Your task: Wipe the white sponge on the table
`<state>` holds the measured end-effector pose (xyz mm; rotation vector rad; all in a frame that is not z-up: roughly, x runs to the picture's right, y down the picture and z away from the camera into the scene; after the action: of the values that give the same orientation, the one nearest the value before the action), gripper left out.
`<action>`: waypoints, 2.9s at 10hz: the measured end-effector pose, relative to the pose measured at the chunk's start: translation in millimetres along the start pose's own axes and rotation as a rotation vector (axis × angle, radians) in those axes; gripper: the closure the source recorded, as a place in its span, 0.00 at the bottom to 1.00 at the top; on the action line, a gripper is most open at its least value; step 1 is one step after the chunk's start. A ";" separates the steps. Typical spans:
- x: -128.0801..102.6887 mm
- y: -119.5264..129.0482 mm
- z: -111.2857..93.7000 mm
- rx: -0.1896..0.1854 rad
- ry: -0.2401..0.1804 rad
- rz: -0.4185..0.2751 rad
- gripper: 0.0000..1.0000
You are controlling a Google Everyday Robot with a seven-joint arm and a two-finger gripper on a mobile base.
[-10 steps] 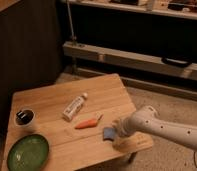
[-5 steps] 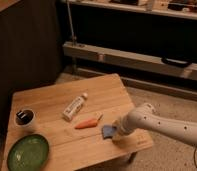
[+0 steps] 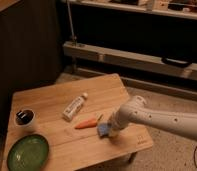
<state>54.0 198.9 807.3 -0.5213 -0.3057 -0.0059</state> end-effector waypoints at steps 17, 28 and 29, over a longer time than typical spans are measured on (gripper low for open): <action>-20.4 -94.0 37.9 -0.032 0.012 -0.112 0.94; -12.0 40.3 7.3 -0.081 0.096 -0.192 0.94; -29.3 51.6 0.7 -0.080 0.088 -0.243 0.94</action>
<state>30.1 241.9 774.1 -0.5596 -0.2819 -0.2766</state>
